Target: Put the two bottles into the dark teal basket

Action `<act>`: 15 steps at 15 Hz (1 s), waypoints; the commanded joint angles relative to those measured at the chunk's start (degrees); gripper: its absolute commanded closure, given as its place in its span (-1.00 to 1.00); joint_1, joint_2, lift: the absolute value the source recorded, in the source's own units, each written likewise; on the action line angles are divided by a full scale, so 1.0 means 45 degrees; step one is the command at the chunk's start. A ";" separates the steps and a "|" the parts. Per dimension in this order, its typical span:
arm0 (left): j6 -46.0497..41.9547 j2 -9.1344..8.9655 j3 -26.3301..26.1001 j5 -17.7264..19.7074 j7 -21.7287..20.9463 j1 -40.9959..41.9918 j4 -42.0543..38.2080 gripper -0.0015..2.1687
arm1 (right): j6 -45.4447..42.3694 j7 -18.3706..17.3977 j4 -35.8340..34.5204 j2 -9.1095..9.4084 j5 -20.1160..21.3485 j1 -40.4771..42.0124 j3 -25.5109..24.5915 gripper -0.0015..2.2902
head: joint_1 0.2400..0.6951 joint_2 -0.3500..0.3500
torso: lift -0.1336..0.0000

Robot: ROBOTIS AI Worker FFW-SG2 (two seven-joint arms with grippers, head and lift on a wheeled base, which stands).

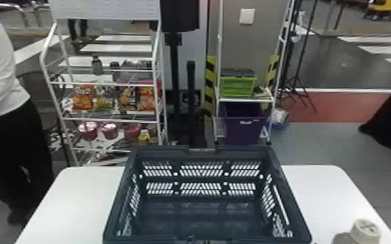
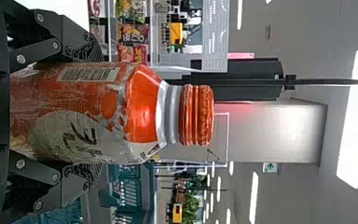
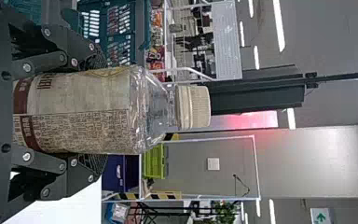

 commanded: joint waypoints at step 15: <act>-0.0112 -0.0033 0.0117 0.0165 0.0210 -0.0267 0.0455 0.98 | 1.6123 -0.2059 0.1716 0.0056 0.0286 -1.1957 0.3852 0.74 | 0.14 0.00 | 1.00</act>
